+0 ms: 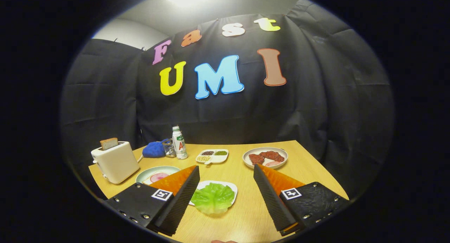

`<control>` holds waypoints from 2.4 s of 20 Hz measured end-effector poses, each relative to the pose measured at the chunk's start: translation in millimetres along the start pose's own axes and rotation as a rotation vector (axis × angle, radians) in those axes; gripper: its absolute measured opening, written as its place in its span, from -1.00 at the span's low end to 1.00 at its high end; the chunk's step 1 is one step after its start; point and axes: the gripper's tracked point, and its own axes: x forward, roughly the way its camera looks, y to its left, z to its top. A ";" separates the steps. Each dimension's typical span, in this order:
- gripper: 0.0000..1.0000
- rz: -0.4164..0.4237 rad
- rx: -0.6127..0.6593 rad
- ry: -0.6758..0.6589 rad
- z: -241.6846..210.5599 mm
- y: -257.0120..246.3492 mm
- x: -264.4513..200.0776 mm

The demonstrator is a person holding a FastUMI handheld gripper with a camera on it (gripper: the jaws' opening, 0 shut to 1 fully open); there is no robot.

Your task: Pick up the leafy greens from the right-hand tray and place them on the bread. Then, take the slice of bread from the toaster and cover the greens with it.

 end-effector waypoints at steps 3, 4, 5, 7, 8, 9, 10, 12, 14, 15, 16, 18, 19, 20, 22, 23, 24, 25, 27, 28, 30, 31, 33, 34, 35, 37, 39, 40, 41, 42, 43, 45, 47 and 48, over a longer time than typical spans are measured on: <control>0.93 0.014 -0.032 0.081 -25.1 10.5 6.8; 0.94 0.020 -0.037 0.104 -31.4 13.8 8.0; 0.94 0.029 -0.036 0.124 -37.1 17.8 9.5; 0.94 0.045 -0.030 0.159 -46.9 25.8 12.5; 0.94 0.048 -0.030 0.175 -52.6 28.6 14.0; 0.94 0.048 -0.038 0.193 -57.7 30.4 15.4; 0.94 0.047 -0.048 0.210 -64.1 31.6 17.3; 0.94 0.042 -0.063 0.254 -76.3 34.0 21.2; 0.94 0.037 -0.073 0.311 -90.0 36.0 27.0; 0.94 0.029 -0.076 0.339 -96.8 35.3 29.0; 0.95 0.022 -0.075 0.366 -105.7 35.4 29.8; 0.94 0.013 -0.082 0.432 -124.1 32.1 33.3; 0.95 0.012 -0.083 0.456 -130.3 30.3 36.3; 0.84 0.015 -0.071 0.466 -133.2 31.0 36.6; 0.70 0.021 -0.048 0.485 -138.6 32.3 39.6; 0.52 0.018 -0.040 0.484 -138.8 32.2 40.9; 0.11 0.008 -0.034 0.475 -137.6 30.4 45.8; -0.13 0.001 -0.025 0.469 -136.6 28.8 48.0; -0.83 0.018 -0.019 0.486 -139.0 31.1 45.3; -0.83 0.027 -0.026 0.480 -138.8 29.8 46.3; -0.83 0.025 -0.039 0.453 -134.7 25.3 46.0; -0.91 0.022 -0.045 0.459 -133.3 24.4 48.1; -0.99 0.029 -0.051 0.452 -134.4 25.6 48.2; -0.99 0.035 -0.055 0.443 -130.9 27.5 47.5; -0.99 0.036 -0.047 0.415 -121.3 27.7 48.0; -1.00 0.042 -0.052 0.388 -107.6 28.4 46.3; -0.99 0.049 -0.050 0.378 -97.8 29.1 47.6; -1.00 0.059 -0.044 0.376 -93.7 32.0 49.0; -0.99 0.067 -0.036 0.373 -88.7 34.2 50.0; -1.00 0.075 -0.033 0.367 -83.5 36.7 51.1; -0.99 0.079 -0.036 0.363 -77.4 38.2 52.7; -1.00 0.089 -0.046 0.348 -63.7 43.2 54.2; -1.00 0.098 -0.054 0.332 -51.6 49.1 56.1; -1.00 0.100 -0.057 0.322 -44.8 51.4 57.4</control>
